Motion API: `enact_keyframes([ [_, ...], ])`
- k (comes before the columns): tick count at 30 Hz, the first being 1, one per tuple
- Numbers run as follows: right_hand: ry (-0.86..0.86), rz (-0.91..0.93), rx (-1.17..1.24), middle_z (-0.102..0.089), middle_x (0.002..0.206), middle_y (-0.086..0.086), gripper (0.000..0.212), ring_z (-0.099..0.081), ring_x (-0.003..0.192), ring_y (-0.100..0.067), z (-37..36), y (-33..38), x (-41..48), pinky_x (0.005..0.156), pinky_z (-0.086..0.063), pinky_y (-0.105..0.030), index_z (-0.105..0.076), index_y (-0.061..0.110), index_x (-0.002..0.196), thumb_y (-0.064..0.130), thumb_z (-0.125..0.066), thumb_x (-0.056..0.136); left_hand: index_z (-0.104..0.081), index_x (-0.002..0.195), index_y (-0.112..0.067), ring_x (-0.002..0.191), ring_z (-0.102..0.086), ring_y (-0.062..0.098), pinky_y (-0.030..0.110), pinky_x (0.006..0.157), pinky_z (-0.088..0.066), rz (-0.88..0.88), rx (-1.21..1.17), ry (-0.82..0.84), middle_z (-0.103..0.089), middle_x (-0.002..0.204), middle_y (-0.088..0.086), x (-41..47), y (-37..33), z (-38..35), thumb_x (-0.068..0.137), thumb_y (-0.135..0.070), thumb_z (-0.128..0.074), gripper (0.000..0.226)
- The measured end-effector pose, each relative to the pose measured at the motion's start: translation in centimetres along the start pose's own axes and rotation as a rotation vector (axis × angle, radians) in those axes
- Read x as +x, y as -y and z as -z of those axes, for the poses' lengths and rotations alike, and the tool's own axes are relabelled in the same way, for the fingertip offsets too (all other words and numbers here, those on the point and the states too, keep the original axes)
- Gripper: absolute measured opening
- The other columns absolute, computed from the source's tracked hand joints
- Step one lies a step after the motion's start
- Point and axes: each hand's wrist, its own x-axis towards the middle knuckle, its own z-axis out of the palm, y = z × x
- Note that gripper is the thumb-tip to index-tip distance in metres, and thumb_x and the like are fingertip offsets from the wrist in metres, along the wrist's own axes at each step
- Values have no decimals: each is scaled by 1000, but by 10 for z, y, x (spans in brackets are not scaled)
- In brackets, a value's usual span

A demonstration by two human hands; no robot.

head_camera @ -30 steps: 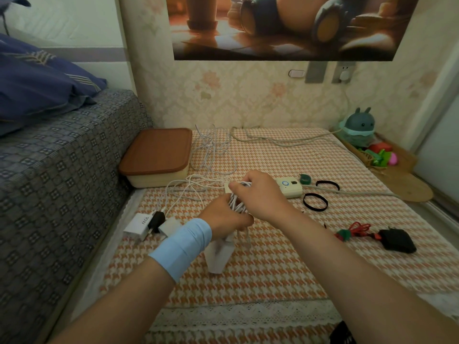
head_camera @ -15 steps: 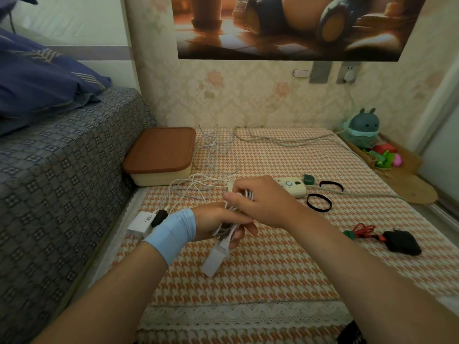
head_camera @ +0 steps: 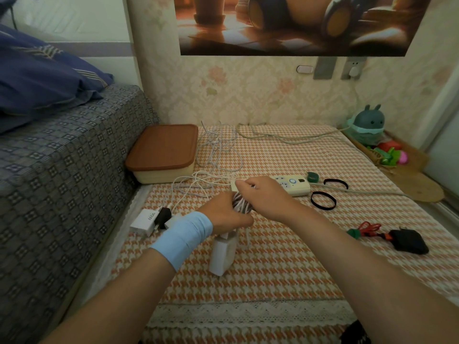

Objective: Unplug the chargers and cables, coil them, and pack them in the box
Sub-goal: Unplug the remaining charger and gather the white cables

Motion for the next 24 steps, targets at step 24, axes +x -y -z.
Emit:
enact_keyframes([
  [24, -138, -75, -163, -63, 82, 4, 42, -62, 73, -18, 18, -8, -6, 69, -53, -39, -63, 22, 104, 56, -38, 104, -57, 68, -24, 57, -57, 9, 21, 57, -47, -130, 73, -41, -61, 63, -3, 7, -6, -13, 96, -33, -55, 30],
])
